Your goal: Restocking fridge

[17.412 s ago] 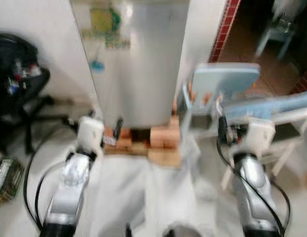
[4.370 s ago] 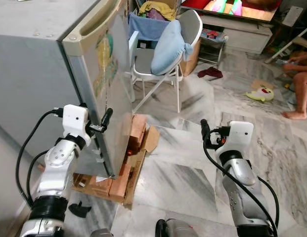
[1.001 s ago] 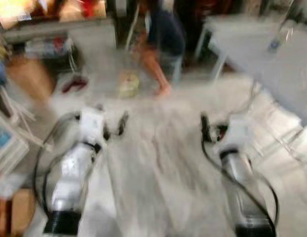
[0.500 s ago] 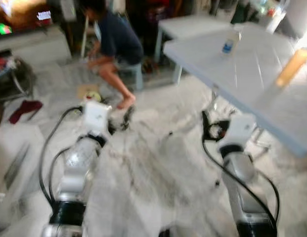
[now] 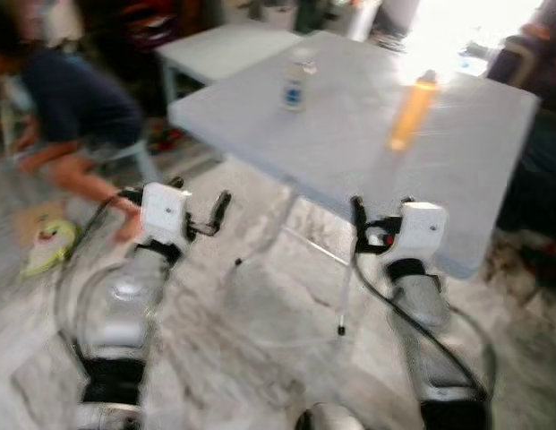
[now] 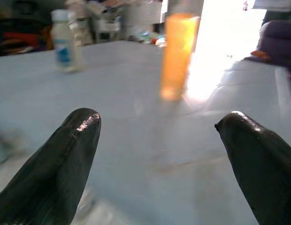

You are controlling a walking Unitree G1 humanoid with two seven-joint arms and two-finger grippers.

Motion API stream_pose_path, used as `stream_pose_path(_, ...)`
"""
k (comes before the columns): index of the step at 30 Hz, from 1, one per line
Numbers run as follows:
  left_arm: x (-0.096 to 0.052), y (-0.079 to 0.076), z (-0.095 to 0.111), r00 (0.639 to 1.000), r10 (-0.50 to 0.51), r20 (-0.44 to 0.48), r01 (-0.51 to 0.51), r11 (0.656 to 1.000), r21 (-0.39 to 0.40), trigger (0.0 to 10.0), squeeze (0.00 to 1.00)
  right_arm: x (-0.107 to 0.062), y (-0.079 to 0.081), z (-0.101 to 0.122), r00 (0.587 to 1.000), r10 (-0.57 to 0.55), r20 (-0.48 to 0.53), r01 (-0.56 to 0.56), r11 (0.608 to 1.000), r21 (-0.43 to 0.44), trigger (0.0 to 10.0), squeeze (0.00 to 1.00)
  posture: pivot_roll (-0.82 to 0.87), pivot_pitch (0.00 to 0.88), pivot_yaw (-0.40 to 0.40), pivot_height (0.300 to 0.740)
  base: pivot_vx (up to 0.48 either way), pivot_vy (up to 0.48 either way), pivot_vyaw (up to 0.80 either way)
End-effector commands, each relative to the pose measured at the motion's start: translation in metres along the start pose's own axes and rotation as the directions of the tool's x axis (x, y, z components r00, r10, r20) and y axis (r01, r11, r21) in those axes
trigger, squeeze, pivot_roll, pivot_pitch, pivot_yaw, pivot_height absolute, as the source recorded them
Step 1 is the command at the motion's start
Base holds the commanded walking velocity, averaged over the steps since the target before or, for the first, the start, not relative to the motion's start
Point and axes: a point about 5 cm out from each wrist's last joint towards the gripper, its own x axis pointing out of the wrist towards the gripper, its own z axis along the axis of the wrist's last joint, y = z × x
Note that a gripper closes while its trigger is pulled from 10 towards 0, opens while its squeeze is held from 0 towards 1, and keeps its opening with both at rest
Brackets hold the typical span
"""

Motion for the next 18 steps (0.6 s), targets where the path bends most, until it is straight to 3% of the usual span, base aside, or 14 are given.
stream_pose_path(1,-0.0031,0.0146,0.0034,0.999,0.038,0.007,-0.038,0.999,0.038,10.0,0.0,0.0024,0.0123,0.0064,0.999,0.039,0.028,-0.039,0.999,0.013,10.0,0.0,-0.06,0.0,-0.032,0.74,0.48,0.0,-0.8)
stream_pose_path(10,-0.0004,0.0154,0.0017,0.999,0.05,-0.009,-0.049,0.998,0.034,10.0,0.0,0.0048,0.0159,0.0102,0.997,0.056,0.046,-0.056,0.998,0.01,10.0,0.0,-0.06,0.0,-0.033,0.74,0.468,0.0,-0.77)
stream_pose_path(14,0.0003,0.0169,0.0014,0.998,0.058,-0.01,-0.058,0.998,0.036,10.0,0.0,0.0051,0.0172,0.0107,0.996,0.069,0.054,-0.069,0.998,-0.004,10.0,0.0,-0.06,0.0,-0.034,0.74,0.426,0.0,0.0)
stream_pose_path(18,0.0024,0.018,0.0009,0.997,0.076,-0.016,-0.076,0.997,0.026,10.0,0.0,0.0055,0.0177,0.011,0.996,0.075,0.055,-0.075,0.997,-0.006,10.0,0.0,-0.06,0.0,-0.033,0.74,0.366,0.307,0.0)
